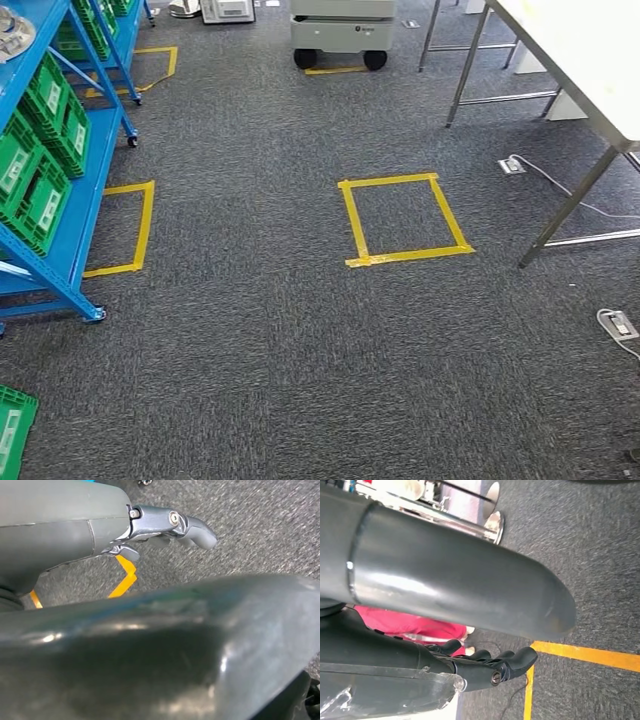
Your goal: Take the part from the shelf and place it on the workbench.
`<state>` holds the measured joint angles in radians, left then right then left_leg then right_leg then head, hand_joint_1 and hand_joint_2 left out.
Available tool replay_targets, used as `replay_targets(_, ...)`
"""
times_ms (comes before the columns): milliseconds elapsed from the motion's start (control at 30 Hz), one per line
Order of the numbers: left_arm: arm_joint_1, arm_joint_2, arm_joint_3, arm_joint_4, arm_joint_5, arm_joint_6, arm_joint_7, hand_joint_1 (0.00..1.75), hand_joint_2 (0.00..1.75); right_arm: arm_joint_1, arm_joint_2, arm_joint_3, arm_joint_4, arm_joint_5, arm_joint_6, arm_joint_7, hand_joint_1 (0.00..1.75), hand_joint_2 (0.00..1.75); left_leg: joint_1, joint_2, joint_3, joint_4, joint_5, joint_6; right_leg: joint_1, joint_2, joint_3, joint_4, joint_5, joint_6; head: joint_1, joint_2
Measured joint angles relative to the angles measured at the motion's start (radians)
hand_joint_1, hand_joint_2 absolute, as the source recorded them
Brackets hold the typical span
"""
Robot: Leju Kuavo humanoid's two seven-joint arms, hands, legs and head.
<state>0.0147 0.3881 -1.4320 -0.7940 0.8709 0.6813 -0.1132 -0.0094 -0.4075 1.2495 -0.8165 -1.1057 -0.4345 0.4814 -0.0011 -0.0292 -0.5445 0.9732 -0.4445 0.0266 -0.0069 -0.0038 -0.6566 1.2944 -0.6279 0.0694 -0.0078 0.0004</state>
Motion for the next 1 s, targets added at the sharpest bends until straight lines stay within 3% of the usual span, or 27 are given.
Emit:
replay_targets(33, 0.000, 0.000, -0.004, 0.000, 0.000, 0.000, 0.000, 0.00, 0.00, 0.000, 0.001, 0.001, 0.001, 0.000, 0.000, 0.000, 0.00, 0.00, 0.000, -0.011, 0.001, 0.000, 0.000, 0.000, -0.001, 0.001, 0.004, -0.019, 0.023, 0.000, 0.000, 0.000)
replay_targets(133, -0.002, 0.001, -0.010, 0.000, 0.000, 0.002, 0.003, 0.00, 0.00, -0.004, 0.003, 0.002, 0.003, 0.003, 0.001, 0.000, 0.00, 0.00, 0.001, -0.041, 0.002, 0.003, -0.001, -0.011, -0.009, 0.032, 0.095, -0.224, 0.124, -0.001, 0.000, 0.000)
replay_targets(200, -0.003, 0.003, -0.012, -0.002, -0.001, 0.004, 0.004, 0.00, 0.00, -0.008, 0.006, 0.002, 0.005, 0.005, 0.001, -0.001, 0.00, 0.00, 0.000, -0.056, -0.002, 0.005, 0.000, -0.023, -0.009, 0.046, 0.126, -0.292, 0.142, -0.010, -0.001, 0.000)
replay_targets(267, -0.003, 0.004, -0.017, -0.004, -0.001, 0.006, 0.007, 0.00, 0.00, -0.010, 0.008, 0.002, 0.005, 0.006, 0.002, -0.003, 0.00, 0.00, 0.003, -0.067, -0.006, 0.003, 0.003, -0.035, -0.004, 0.031, 0.129, -0.292, 0.146, -0.025, -0.002, 0.000)
replay_targets(333, -0.003, 0.004, -0.025, -0.006, -0.001, 0.006, 0.010, 0.00, 0.00, -0.010, 0.009, 0.002, 0.005, 0.007, 0.002, -0.004, 0.00, 0.00, 0.004, -0.047, -0.019, 0.029, -0.014, -0.044, -0.003, 0.016, 0.131, -0.294, 0.151, -0.040, -0.003, 0.000)
replay_targets(367, -0.004, 0.004, -0.028, -0.007, -0.001, 0.006, 0.011, 0.00, 0.00, -0.009, 0.010, 0.002, 0.005, 0.007, 0.002, -0.005, 0.00, 0.00, 0.004, -0.028, -0.037, 0.068, -0.040, -0.048, -0.004, 0.008, 0.130, -0.296, 0.153, -0.046, -0.005, 0.000)
replay_targets(433, -0.007, 0.004, -0.030, -0.008, -0.001, 0.006, 0.012, 0.00, 0.00, -0.007, 0.010, 0.003, 0.006, 0.007, 0.002, -0.007, 0.00, 0.00, 0.003, 0.007, -0.100, 0.201, -0.110, -0.052, -0.001, -0.009, 0.128, -0.296, 0.153, -0.052, -0.007, 0.000)
replay_targets(500, -0.009, 0.004, -0.031, -0.009, -0.001, 0.006, 0.013, 0.00, 0.00, -0.005, 0.011, 0.005, 0.008, 0.007, 0.002, -0.008, 0.00, 0.00, 0.003, 0.015, -0.145, 0.296, -0.140, -0.053, 0.001, -0.029, 0.122, -0.296, 0.152, -0.054, -0.007, 0.000)
replay_targets(533, -0.009, 0.004, -0.033, -0.009, -0.001, 0.006, 0.013, 0.00, 0.00, -0.005, 0.011, 0.006, 0.008, 0.007, 0.002, -0.008, 0.00, 0.00, 0.003, 0.016, -0.140, 0.289, -0.127, -0.053, 0.002, -0.039, 0.119, -0.296, 0.151, -0.055, -0.007, 0.000)
replay_targets(567, -0.008, 0.004, -0.034, -0.009, 0.000, 0.006, 0.014, 0.00, 0.00, -0.005, 0.011, 0.007, 0.008, 0.008, 0.001, -0.008, 0.00, 0.00, 0.002, 0.020, -0.114, 0.244, -0.100, -0.051, 0.002, -0.048, 0.117, -0.296, 0.150, -0.055, -0.007, 0.000)
replay_targets(633, -0.010, 0.005, -0.036, -0.009, 0.001, 0.007, 0.015, 0.00, 0.00, -0.005, 0.011, 0.007, 0.008, 0.009, 0.001, -0.008, 0.00, 0.00, -0.001, 0.063, -0.030, 0.099, -0.050, -0.044, 0.005, -0.065, 0.125, -0.295, 0.148, -0.052, -0.007, 0.000)
replay_targets(700, -0.015, 0.005, -0.037, -0.010, 0.005, 0.008, 0.016, 0.00, 0.00, -0.004, 0.011, 0.008, 0.009, 0.010, 0.000, -0.008, 0.00, 0.00, -0.005, 0.098, 0.022, 0.012, -0.031, -0.037, 0.009, -0.080, 0.134, -0.293, 0.145, -0.042, -0.008, 0.000)
replay_targets(733, -0.016, 0.005, -0.038, -0.010, 0.007, 0.008, 0.016, 0.00, 0.00, -0.004, 0.012, 0.008, 0.009, 0.010, -0.001, -0.008, 0.00, 0.00, -0.007, 0.099, 0.026, 0.000, -0.030, -0.034, 0.011, -0.090, 0.136, -0.294, 0.144, -0.037, -0.008, 0.000)
replay_targets(800, -0.015, 0.006, -0.040, -0.011, 0.011, 0.009, 0.017, 0.00, 0.00, -0.007, 0.013, 0.010, 0.009, 0.011, -0.003, -0.008, 0.00, 0.00, -0.006, 0.075, 0.023, -0.003, -0.022, -0.023, 0.008, -0.098, 0.141, -0.294, 0.142, -0.024, -0.008, 0.000)
replay_targets(867, -0.014, 0.006, -0.044, -0.012, 0.014, 0.009, 0.019, 0.00, 0.00, -0.008, 0.013, 0.011, 0.008, 0.012, -0.004, -0.009, 0.00, 0.00, -0.002, 0.056, 0.024, -0.009, -0.014, -0.012, 0.006, -0.059, 0.121, -0.247, 0.111, -0.014, -0.005, 0.000)
replay_targets(933, -0.015, 0.006, -0.047, -0.012, 0.019, 0.008, 0.019, 0.00, 0.00, -0.005, 0.013, 0.014, 0.009, 0.012, -0.006, -0.012, 0.00, 0.00, 0.001, 0.037, 0.022, -0.010, -0.010, -0.006, 0.003, -0.012, 0.059, -0.118, 0.047, -0.008, -0.001, 0.000)
replay_targets(1000, -0.015, 0.005, -0.051, -0.012, 0.022, 0.007, 0.019, 0.00, 0.00, -0.003, 0.013, 0.016, 0.009, 0.012, -0.008, -0.012, 0.00, 0.00, 0.001, 0.014, 0.019, -0.010, -0.009, -0.005, 0.002, -0.001, 0.002, -0.007, 0.011, -0.006, 0.000, 0.000)
